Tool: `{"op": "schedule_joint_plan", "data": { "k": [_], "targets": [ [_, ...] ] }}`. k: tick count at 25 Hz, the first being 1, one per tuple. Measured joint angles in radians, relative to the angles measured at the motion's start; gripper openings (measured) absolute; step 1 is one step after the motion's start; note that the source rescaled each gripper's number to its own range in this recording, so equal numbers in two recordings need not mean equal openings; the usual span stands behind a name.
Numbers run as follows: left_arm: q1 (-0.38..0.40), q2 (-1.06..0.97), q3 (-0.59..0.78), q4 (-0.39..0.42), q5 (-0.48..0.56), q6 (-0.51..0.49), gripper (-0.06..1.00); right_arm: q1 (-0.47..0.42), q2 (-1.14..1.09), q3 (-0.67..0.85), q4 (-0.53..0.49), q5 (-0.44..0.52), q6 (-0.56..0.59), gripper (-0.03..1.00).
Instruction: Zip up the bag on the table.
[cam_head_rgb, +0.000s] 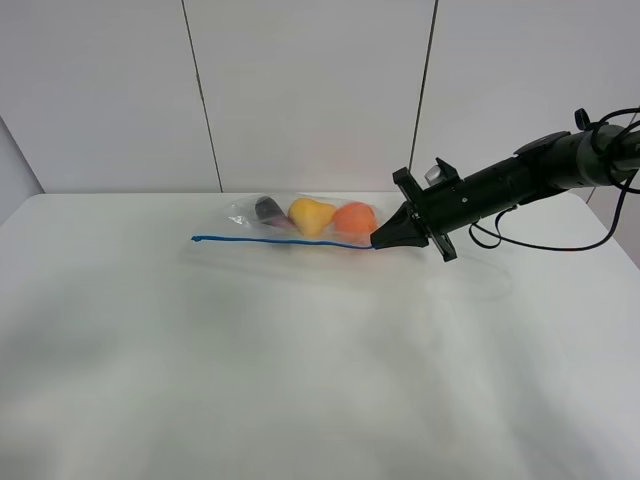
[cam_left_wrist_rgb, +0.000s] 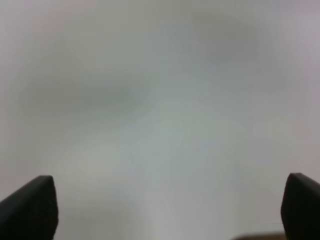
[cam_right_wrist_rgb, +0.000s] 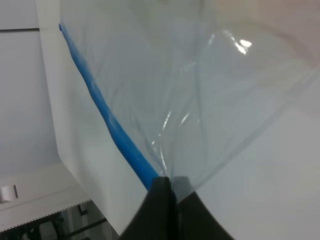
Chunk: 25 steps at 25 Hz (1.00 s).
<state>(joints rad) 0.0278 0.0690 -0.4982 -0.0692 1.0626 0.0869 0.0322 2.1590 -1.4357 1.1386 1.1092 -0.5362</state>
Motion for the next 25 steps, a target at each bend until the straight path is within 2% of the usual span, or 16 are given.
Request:
{"op": "schedule_joint_plan", "data": {
  "k": [4,7,8,10,12,13,15,18,25],
  "targets": [
    [0.000,-0.072,0.000,-0.001,0.001,0.002,1.00,0.000,0.000,0.000,-0.001,0.000,0.000,0.00],
    [0.000,-0.072,0.000,-0.001,0.001,0.002,1.00,0.000,0.000,0.000,-0.024,0.000,0.008,0.08],
    [0.000,-0.072,0.000,-0.001,0.001,0.002,1.00,0.000,0.000,0.000,-0.033,0.000,0.010,0.15],
    [0.000,-0.072,0.000,-0.001,0.001,0.002,1.00,0.000,0.000,-0.002,-0.064,0.001,0.012,0.37],
    [0.000,-0.072,0.000,-0.001,0.001,0.002,1.00,0.000,0.000,-0.015,-0.101,0.004,0.016,0.68],
    [0.000,-0.072,0.000,-0.001,0.001,0.002,1.00,0.000,0.000,-0.027,-0.125,0.009,0.017,0.79],
    [0.000,-0.072,0.000,-0.001,0.001,0.002,1.00,0.000,0.000,-0.062,-0.179,0.028,0.038,0.92],
    [0.000,-0.072,0.000,-0.001,0.001,0.005,1.00,0.001,-0.005,-0.131,-0.321,0.032,0.111,0.98],
    [0.000,-0.072,0.000,-0.001,0.001,0.006,1.00,0.020,-0.035,-0.304,-0.800,0.033,0.321,0.99]
  ]
}}
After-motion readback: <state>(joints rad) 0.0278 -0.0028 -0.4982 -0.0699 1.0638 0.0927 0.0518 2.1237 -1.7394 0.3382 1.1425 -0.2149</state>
